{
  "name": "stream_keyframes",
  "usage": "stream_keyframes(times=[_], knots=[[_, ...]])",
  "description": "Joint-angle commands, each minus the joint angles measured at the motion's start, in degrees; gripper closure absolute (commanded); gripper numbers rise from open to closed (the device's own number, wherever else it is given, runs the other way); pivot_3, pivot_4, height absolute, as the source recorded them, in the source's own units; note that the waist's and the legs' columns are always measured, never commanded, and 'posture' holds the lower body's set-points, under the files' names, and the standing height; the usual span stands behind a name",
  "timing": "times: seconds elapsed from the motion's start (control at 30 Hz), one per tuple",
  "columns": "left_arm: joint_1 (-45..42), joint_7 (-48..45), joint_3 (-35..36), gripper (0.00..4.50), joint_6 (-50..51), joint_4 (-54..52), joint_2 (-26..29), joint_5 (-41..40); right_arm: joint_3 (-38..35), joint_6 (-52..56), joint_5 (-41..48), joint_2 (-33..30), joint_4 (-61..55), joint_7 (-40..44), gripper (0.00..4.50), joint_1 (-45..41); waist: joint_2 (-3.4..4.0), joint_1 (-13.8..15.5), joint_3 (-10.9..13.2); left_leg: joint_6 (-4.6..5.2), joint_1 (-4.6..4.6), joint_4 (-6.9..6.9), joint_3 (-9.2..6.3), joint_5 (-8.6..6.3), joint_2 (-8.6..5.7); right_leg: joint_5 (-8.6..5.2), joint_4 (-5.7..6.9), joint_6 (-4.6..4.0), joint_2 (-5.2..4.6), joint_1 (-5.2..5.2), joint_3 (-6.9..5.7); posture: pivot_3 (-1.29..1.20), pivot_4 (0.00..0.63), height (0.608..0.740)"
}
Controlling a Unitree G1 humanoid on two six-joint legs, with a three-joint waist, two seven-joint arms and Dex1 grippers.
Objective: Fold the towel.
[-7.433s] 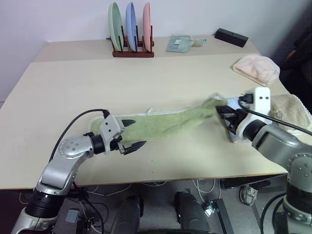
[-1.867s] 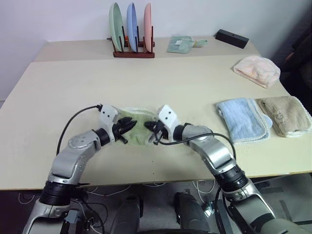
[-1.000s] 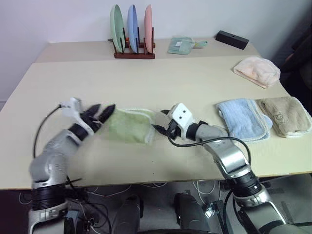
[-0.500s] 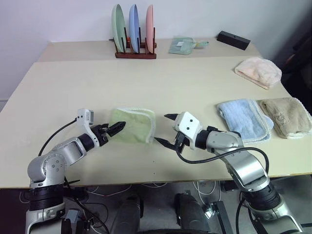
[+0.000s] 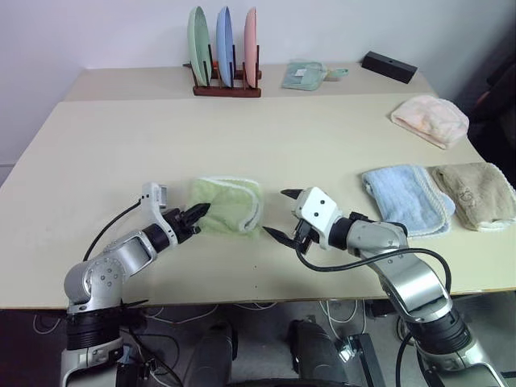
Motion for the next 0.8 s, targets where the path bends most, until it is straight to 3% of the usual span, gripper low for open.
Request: stream_keyframes(times=[0.03, 0.27, 0.53, 0.63, 0.8], knots=[[-6.7, 9.6, 10.1, 4.47, -10.5, 2.8, -1.3, 1.0, -1.3, -1.7, -0.7, -0.3, -0.4, -0.8, 0.00, -0.1, -0.07, 0.0, 0.0, 0.00, 0.00, 0.01, -0.02, 0.00, 0.00, 0.01, 0.01, 0.00, 0.00, 0.00, -0.02, 0.00, 0.150, 0.740], [-14.5, 29.0, 26.0, 4.47, -30.7, 14.1, 0.2, 7.1, -1.0, -3.0, -1.2, 0.0, 0.3, -0.8, 0.00, 0.7, -0.07, -0.4, 0.0, -0.01, 0.02, -0.05, 0.02, 0.00, 0.00, 0.08, -0.06, 0.15, 0.00, -0.03, 0.01, 0.00, 0.150, 0.740], [-10.5, 35.2, 28.1, 4.47, -32.9, 18.2, -2.5, 7.3, -1.1, -4.4, -1.8, 0.3, 2.2, -0.9, 0.00, 0.4, -0.35, 0.6, 0.0, -0.01, -0.03, 0.17, 0.00, 0.00, -0.05, 0.08, -0.07, 0.16, -0.02, 0.10, -0.02, 0.00, 0.150, 0.740], [-9.3, 34.8, 27.9, 3.51, -32.5, 16.0, -3.3, 6.0, -1.1, -4.8, -1.9, 0.3, 2.6, -1.0, 0.00, 0.4, -0.41, 0.6, 0.0, -0.02, -0.03, 0.20, -0.01, 0.00, -0.04, 0.09, -0.05, 0.16, -0.01, 0.09, -0.03, 0.00, 0.150, 0.740], [-6.7, 39.9, 28.7, 0.98, -33.1, 14.5, -1.8, 8.9, -1.1, -4.8, -1.6, 0.9, 3.0, -1.2, 0.00, 0.6, -0.41, 0.3, 0.0, -0.02, -0.02, 0.19, -0.01, -0.01, -0.04, 0.09, -0.05, 0.16, -0.01, 0.09, -0.02, 0.00, 0.150, 0.740]])
